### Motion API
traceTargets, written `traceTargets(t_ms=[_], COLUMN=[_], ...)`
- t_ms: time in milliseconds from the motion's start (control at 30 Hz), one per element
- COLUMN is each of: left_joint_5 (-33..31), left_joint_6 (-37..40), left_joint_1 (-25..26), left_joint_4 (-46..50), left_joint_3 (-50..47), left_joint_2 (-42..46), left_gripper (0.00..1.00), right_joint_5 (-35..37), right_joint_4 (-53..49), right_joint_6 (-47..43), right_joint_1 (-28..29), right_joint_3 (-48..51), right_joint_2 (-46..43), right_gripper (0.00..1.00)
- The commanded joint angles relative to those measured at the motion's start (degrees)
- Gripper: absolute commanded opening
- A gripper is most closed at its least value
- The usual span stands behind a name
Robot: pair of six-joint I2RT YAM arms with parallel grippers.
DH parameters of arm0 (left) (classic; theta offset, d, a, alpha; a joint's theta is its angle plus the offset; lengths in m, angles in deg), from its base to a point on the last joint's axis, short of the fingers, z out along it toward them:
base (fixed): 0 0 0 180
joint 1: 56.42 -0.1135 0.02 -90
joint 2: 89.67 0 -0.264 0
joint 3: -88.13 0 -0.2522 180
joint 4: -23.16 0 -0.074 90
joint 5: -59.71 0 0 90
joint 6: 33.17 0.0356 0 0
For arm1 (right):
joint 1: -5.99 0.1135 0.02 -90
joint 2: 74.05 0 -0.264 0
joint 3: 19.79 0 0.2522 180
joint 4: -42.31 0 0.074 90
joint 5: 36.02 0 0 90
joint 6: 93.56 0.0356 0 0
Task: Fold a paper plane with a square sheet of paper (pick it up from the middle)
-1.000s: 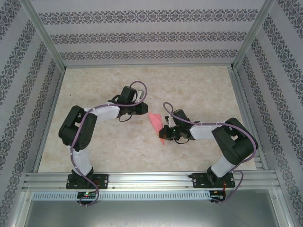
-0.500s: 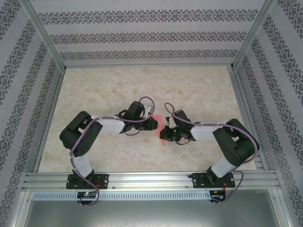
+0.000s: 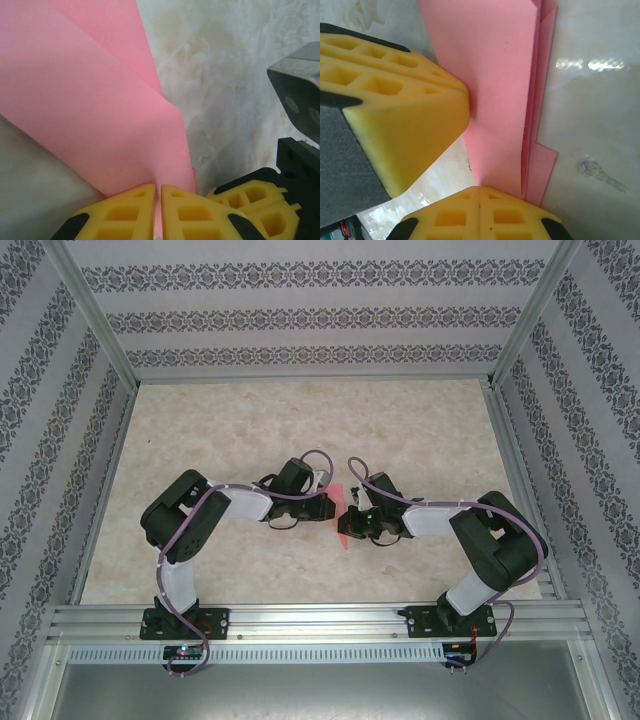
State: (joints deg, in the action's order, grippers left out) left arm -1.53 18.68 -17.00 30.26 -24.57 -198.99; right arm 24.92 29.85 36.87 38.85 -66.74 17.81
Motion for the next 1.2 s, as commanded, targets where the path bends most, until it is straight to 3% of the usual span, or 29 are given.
traceTargets(t_ms=[0,600,867,967,1167], left_joint_5=[-6.9,-10.0,-11.2,-13.0,-14.8], left_joint_6=[3.0,8.3,9.8,9.7,6.3], left_joint_1=[-0.5,-11.6,-14.6,-14.6,-14.1], left_joint_4=[6.3,15.4,18.9,21.3,23.5], left_joint_3=[2.5,14.1,16.4,16.7,12.5], left_joint_2=[-1.1,-7.7,-3.9,-0.6,6.4], left_gripper=[0.13,0.13,0.16,0.20,0.32], right_joint_5=[5.4,5.2,3.0,2.3,10.3], right_joint_4=[-9.6,-10.7,-8.4,-7.7,-13.0], right_joint_6=[-1.6,-2.0,-0.2,1.2,2.1], right_joint_1=[0.2,-0.2,-0.1,0.0,-0.6], right_joint_3=[3.2,5.9,2.1,-1.0,-5.7], right_joint_2=[3.3,2.6,-3.3,-7.0,-17.2], right_gripper=[0.00,0.00,0.00,0.09,0.48])
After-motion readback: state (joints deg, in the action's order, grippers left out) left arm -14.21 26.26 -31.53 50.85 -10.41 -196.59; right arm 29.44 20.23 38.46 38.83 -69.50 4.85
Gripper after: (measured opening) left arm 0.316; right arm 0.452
